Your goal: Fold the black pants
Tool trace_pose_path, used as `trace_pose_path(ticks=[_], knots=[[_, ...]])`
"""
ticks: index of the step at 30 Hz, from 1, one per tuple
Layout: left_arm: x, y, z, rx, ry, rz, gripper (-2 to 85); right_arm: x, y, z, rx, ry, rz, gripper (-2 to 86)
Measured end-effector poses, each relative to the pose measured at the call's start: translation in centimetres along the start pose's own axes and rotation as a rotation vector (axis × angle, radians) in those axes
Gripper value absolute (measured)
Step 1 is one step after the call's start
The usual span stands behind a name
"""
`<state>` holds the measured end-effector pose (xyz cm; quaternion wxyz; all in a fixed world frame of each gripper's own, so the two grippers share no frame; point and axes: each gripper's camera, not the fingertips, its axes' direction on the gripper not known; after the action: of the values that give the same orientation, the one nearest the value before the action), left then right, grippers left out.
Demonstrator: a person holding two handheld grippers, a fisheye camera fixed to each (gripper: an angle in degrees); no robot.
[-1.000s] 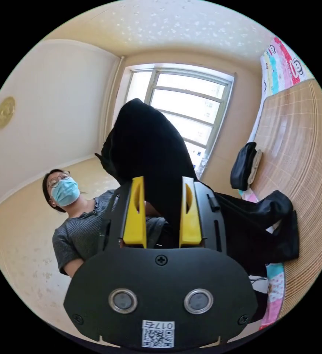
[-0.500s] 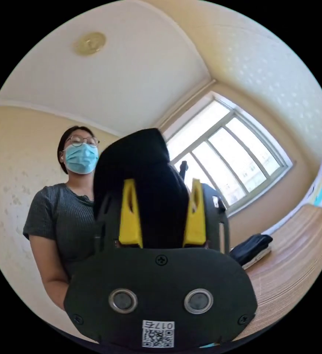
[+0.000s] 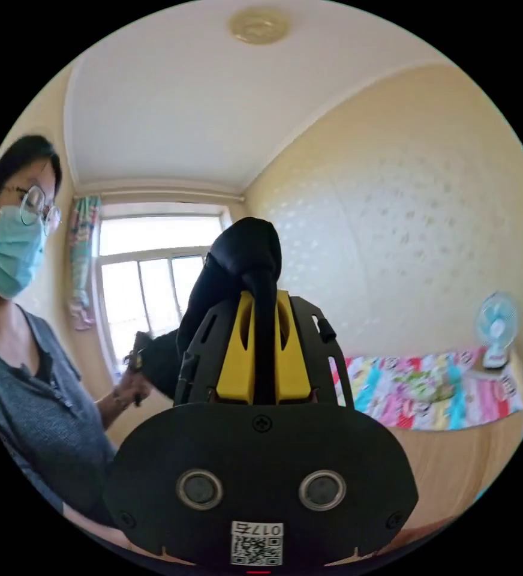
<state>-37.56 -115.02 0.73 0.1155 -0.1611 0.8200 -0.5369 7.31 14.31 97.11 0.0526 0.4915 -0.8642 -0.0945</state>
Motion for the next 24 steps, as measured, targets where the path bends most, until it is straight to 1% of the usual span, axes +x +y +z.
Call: trace_pose_path(ticks=[2, 4, 6, 8, 9, 11, 12, 13, 14, 15, 16, 17, 18, 19, 20, 21, 23, 24], knots=[[0.7, -1.6, 1.7, 0.019, 0.079, 0.015, 5.2, -4.5, -4.4, 0.0, 0.107, 0.130, -0.148, 3.7], [1.6, -3.3, 2.1, 0.049, 0.139, 0.043, 5.2, -7.0, -7.2, 1.1, 0.185, 0.116, -0.274, 4.1], [2.7, -5.0, 1.4, 0.070, 0.157, 0.079, 5.2, -8.0, -10.5, 3.4, 0.198, -0.013, -0.340, 4.5], [4.6, -7.1, -1.4, 0.067, 0.106, 0.141, 5.2, -7.6, -15.0, 8.7, 0.116, -0.266, -0.346, 5.1], [4.9, -7.5, -2.4, 0.071, 0.081, 0.150, 5.2, -7.4, -16.0, 10.5, 0.082, -0.333, -0.347, 5.3], [5.4, -8.1, -7.4, 0.121, -0.059, 0.128, 5.3, -6.6, -18.4, 20.5, -0.127, -0.575, -0.327, 6.5], [5.2, -8.0, -8.8, 0.141, -0.103, 0.109, 5.4, -6.4, -18.6, 23.5, -0.197, -0.618, -0.301, 6.8], [4.3, -7.4, -11.8, 0.186, -0.200, 0.043, 5.8, -6.0, -18.0, 29.9, -0.346, -0.672, -0.233, 7.9], [2.8, -6.3, -15.0, 0.238, -0.302, -0.060, 6.2, -5.6, -16.0, 36.8, -0.516, -0.675, -0.147, 9.9], [1.9, -5.4, -16.7, 0.265, -0.358, -0.116, 6.4, -5.3, -14.5, 40.2, -0.612, -0.656, -0.096, 11.4], [-0.2, -3.1, -20.1, 0.317, -0.496, -0.251, 7.1, -4.7, -10.5, 46.5, -0.820, -0.578, 0.022, 14.9], [-2.6, 0.0, -23.4, 0.354, -0.651, -0.443, 8.2, -3.9, -5.4, 51.5, -1.007, -0.495, 0.133, 18.8], [-3.9, 1.8, -25.1, 0.371, -0.724, -0.553, 9.2, -3.5, -2.8, 53.3, -1.086, -0.471, 0.177, 19.6], [-6.4, 5.8, -28.1, 0.391, -0.830, -0.758, 11.2, -2.7, 2.7, 55.6, -1.223, -0.455, 0.263, 21.2], [-8.6, 9.7, -30.5, 0.380, -0.878, -0.914, 12.0, -1.9, 7.8, 56.3, -1.315, -0.471, 0.353, 20.4], [-9.8, 11.6, -31.5, 0.360, -0.885, -0.982, 12.4, -1.4, 10.2, 56.2, -1.342, -0.490, 0.404, 20.0], [-13.8, 18.1, -34.1, 0.235, -0.884, -1.233, 14.8, 0.6, 19.2, 53.4, -1.391, -0.613, 0.628, 14.5], [-14.7, 19.5, -34.5, 0.204, -0.879, -1.291, 15.5, 1.2, 21.4, 52.3, -1.397, -0.640, 0.693, 13.2]])
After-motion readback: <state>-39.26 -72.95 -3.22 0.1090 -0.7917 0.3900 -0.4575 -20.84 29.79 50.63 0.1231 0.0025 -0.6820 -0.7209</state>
